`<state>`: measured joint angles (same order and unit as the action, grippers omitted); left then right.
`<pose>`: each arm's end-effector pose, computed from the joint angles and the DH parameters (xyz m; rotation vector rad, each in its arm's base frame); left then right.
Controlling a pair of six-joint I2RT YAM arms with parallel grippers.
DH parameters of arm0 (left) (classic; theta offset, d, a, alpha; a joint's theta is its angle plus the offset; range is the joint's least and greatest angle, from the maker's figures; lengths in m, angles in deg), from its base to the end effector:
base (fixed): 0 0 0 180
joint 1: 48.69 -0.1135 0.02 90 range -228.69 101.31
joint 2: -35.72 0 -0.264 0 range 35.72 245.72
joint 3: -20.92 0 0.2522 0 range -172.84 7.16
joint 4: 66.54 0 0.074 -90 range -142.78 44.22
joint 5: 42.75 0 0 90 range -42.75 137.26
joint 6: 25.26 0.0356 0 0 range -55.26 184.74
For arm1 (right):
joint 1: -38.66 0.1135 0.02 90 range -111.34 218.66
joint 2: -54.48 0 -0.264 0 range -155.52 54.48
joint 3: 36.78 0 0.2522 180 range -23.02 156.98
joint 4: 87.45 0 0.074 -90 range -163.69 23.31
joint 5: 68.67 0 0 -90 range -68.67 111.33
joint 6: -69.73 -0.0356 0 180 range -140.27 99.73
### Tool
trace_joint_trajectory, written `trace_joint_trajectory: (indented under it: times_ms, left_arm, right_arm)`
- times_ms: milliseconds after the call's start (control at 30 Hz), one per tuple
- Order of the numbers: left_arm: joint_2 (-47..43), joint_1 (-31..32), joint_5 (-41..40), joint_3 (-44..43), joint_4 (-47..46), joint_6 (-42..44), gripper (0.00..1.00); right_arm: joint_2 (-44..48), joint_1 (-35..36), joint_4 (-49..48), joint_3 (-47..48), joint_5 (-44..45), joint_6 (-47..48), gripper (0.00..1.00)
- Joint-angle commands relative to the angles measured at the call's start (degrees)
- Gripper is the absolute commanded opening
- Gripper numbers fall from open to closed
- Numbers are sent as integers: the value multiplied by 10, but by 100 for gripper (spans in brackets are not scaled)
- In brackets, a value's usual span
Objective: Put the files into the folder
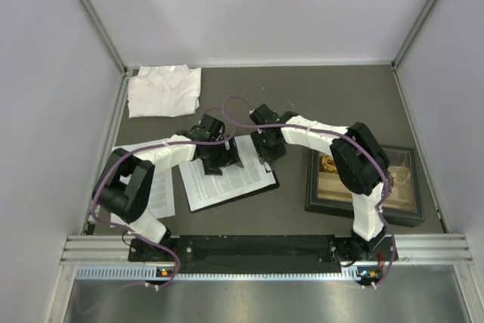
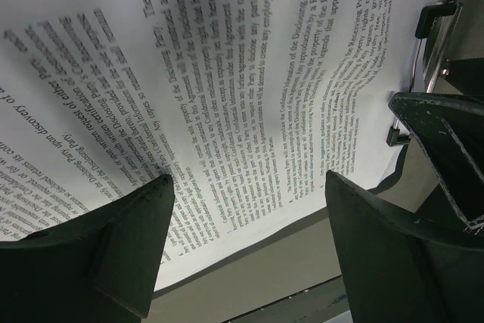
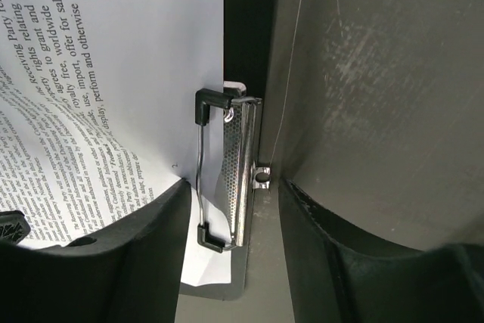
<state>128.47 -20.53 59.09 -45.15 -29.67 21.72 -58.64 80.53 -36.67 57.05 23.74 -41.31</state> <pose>0.2668 -0.1511 0.1665 -0.2964 2.8040 -0.6232 0.2982 0.2652 0.1700 -0.4988 2.7713 0.2076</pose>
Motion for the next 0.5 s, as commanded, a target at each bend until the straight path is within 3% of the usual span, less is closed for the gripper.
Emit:
trace_joint_trajectory:
  times_ms: [0, 300, 433, 467]
  left_arm:
    - [11, 1, -8, 22, -27, -2, 86]
    - [11, 1, -1, 3, -18, -25, 87]
    - [31, -3, -15, -4, -2, -22, 87]
    - [33, -6, -16, -3, 1, -18, 87]
  right_arm:
    - [-13, 15, 3, 16, 34, 0, 50]
    - [-25, 33, 14, 7, 61, -22, 47]
    - [-31, 33, 6, -3, 50, -26, 27]
    - [-30, 31, 4, -4, 47, -28, 26]
